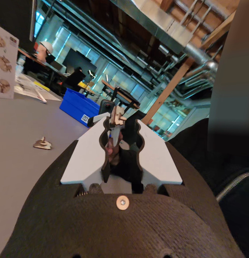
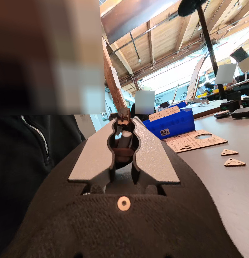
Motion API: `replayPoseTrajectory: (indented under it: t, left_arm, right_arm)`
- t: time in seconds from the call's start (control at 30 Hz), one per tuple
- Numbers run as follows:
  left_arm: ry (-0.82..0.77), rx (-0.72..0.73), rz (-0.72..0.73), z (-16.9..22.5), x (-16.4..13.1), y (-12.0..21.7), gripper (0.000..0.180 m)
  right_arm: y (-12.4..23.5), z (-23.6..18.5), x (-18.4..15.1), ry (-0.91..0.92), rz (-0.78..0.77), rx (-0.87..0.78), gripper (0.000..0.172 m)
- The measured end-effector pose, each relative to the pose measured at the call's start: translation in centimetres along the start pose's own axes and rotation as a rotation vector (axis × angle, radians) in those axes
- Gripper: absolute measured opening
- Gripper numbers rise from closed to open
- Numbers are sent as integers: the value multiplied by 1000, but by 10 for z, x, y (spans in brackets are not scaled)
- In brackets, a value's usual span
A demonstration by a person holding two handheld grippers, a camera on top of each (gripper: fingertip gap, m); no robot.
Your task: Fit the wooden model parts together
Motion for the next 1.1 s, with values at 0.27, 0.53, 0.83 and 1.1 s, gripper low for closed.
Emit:
replayPoseTrajectory:
  t: [0.27,0.53,0.83,1.1]
  left_arm:
    - [-244,6,-153,3,-8,-21,35]
    - [-436,63,-65,16,-25,-1,30]
    - [-434,24,-51,16,-25,1,16]
    - [-472,-4,-49,20,-27,4,15]
  right_arm:
    - [-5,-10,1,76,-27,6,16]
    - [-12,-14,-10,90,-104,23,16]
    - [-12,-18,-12,59,-118,80,16]
    - [-15,-24,-14,128,-164,91,16]
Point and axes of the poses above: each gripper's, where its closed fingertips meet, y back along the fingers, x out of its top, z = x × y across the jaws, the point moved 7 cm from there along y, back along the fingers, and after that the axes turned 1 degree about -z, right-handed, at the moved point
